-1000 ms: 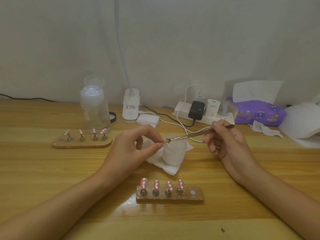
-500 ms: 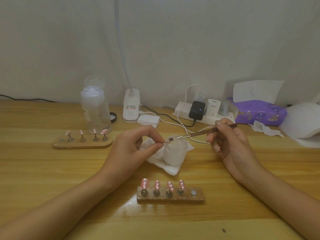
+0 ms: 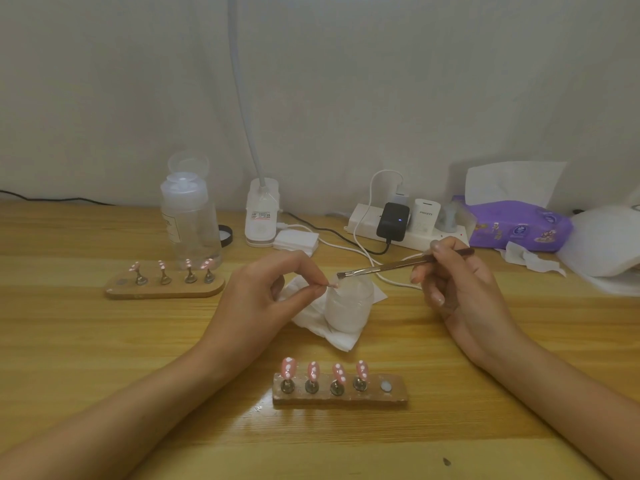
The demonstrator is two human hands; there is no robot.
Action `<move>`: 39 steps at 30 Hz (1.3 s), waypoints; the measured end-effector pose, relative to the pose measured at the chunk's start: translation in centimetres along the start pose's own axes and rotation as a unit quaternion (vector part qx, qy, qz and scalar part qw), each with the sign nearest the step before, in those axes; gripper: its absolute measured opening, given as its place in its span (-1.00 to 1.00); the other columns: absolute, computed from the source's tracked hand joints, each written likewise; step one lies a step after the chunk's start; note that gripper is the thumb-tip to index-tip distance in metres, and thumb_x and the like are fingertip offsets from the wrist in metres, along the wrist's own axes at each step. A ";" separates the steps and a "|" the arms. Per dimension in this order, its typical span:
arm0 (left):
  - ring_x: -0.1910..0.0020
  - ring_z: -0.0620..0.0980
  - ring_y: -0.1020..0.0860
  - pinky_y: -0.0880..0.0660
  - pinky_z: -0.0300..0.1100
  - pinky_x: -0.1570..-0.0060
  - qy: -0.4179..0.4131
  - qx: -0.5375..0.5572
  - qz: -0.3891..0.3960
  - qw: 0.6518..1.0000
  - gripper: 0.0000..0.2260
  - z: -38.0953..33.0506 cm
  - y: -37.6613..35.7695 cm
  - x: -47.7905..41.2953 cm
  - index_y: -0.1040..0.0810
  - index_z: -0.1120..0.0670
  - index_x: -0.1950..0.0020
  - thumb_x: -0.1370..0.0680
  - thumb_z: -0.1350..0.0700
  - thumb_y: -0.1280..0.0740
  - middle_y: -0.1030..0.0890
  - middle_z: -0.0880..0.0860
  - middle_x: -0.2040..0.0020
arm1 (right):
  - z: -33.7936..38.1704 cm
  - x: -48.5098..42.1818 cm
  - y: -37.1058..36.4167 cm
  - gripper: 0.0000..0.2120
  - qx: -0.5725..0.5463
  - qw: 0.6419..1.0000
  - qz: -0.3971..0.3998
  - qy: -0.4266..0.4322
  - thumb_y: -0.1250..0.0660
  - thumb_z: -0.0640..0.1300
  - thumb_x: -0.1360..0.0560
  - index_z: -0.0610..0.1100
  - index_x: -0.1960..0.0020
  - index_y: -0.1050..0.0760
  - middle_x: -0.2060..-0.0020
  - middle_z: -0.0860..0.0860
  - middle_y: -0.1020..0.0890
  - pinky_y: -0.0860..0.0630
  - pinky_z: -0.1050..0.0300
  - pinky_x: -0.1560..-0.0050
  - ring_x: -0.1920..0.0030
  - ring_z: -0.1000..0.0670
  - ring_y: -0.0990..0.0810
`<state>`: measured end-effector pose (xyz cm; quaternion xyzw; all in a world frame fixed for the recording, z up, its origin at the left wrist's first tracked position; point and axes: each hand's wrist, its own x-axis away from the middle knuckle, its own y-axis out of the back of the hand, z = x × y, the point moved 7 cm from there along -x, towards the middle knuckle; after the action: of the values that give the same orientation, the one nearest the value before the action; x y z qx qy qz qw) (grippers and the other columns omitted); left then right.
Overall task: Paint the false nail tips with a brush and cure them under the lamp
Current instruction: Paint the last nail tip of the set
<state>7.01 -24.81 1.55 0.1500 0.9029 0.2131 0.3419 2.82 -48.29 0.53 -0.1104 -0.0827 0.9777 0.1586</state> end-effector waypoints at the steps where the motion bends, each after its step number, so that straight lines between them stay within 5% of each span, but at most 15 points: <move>1: 0.38 -0.15 -0.33 -0.30 -0.37 0.38 0.000 0.000 0.000 1.000 -0.92 0.0 0.0 0.0 -0.64 -0.09 0.13 -0.49 0.10 -0.46 -0.56 -0.21 0.26 | 0.0 0.0 -0.2 -0.83 0.002 1.000 0.008 0.004 -0.28 0.01 -0.48 -0.07 0.20 -0.42 0.38 -0.06 -0.65 -0.17 0.22 0.49 0.55 0.08 -0.34; 14: 0.39 -0.15 -0.32 -0.29 -0.37 0.38 0.001 0.006 0.003 1.000 -0.92 0.2 -0.1 0.0 -0.64 -0.11 0.13 -0.49 0.09 -0.46 -0.53 -0.25 0.30 | -0.1 -0.1 0.1 -0.82 0.012 1.000 0.006 0.006 -0.29 0.02 -0.46 -0.08 0.19 -0.44 0.37 -0.07 -0.65 -0.23 0.23 0.48 0.53 0.08 -0.36; 19: 0.40 -0.15 -0.31 -0.27 -0.34 0.39 0.003 0.014 0.004 1.000 -0.93 0.2 0.0 0.0 -0.64 -0.13 0.13 -0.48 0.06 -0.46 -0.60 -0.13 0.23 | 0.1 0.0 -0.4 -0.82 0.013 1.000 0.025 0.012 -0.30 0.03 -0.46 -0.06 0.20 -0.44 0.37 -0.07 -0.65 -0.24 0.25 0.50 0.54 0.09 -0.36; 24: 0.38 -0.17 -0.34 -0.29 -0.41 0.37 -0.002 0.004 0.002 1.000 -0.91 0.1 0.0 0.1 -0.64 -0.12 0.12 -0.49 0.08 -0.45 -0.55 -0.27 0.28 | 0.0 0.0 0.2 -0.82 0.003 1.000 0.003 0.005 -0.29 0.04 -0.45 -0.06 0.21 -0.44 0.38 -0.08 -0.64 -0.21 0.22 0.49 0.55 0.09 -0.35; 39: 0.38 -0.04 -0.31 -0.26 -0.37 0.39 0.009 0.013 0.008 1.000 -0.95 0.3 -0.1 0.0 -0.65 -0.13 0.13 -0.48 0.04 -0.44 -0.55 -0.11 0.29 | -0.1 -0.1 0.2 -0.84 -0.001 1.000 0.001 0.008 -0.29 0.02 -0.45 -0.05 0.22 -0.46 0.38 -0.10 -0.64 -0.21 0.22 0.51 0.56 0.07 -0.35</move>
<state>7.17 -24.80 1.30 0.1595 0.9075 0.2050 0.3300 2.87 -48.50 0.41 -0.1181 -0.0828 0.9768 0.1584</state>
